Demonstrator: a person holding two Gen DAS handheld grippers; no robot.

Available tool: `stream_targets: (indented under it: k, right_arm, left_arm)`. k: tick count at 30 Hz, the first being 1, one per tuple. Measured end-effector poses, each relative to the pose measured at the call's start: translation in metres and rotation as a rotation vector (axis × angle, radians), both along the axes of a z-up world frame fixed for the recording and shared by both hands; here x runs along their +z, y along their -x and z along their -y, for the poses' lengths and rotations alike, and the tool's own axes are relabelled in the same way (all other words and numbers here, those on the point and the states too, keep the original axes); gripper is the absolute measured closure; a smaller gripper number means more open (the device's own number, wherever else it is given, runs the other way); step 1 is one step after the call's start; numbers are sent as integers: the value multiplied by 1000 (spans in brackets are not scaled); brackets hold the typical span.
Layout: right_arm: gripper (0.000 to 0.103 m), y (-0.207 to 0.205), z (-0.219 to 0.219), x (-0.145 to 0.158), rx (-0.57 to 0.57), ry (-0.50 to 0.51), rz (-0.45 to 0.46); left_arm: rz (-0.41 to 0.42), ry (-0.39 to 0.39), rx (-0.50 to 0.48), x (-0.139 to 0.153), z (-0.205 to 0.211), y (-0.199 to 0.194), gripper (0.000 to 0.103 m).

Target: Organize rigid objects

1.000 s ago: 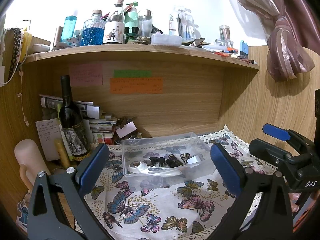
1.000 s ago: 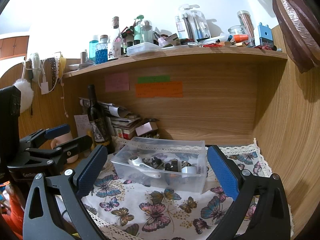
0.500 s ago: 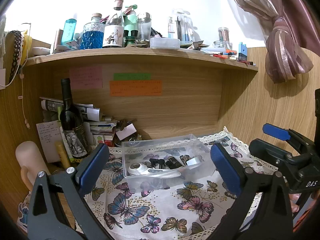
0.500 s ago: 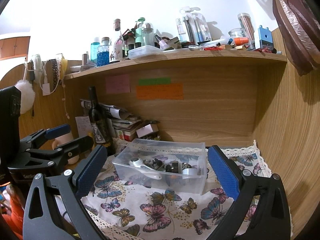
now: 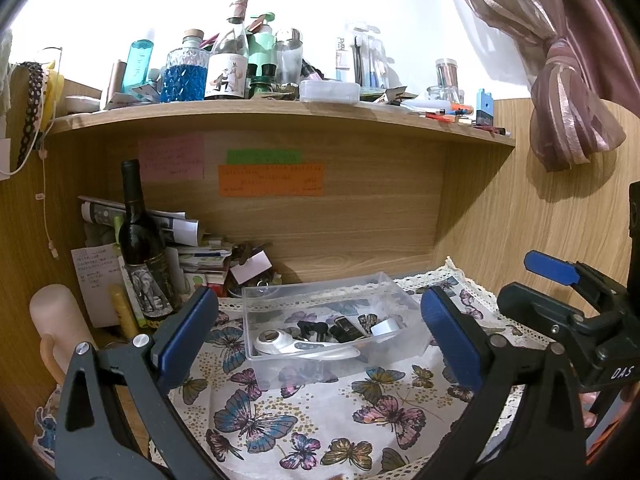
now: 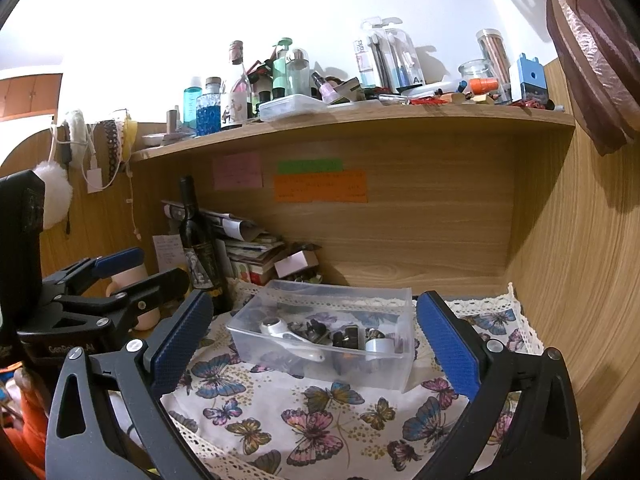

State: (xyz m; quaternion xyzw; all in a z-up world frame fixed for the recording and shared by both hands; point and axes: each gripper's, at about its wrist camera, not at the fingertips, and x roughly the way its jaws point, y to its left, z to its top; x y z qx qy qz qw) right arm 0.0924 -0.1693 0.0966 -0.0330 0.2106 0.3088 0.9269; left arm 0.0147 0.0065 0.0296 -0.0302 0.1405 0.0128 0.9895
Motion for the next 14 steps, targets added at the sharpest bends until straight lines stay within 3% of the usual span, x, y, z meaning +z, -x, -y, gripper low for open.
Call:
stream_targets:
  k: [14]
  right_arm:
    - [1, -3, 0, -4, -10, -3, -13]
  left_arm:
    - [15, -9, -17, -1, 4, 2, 0]
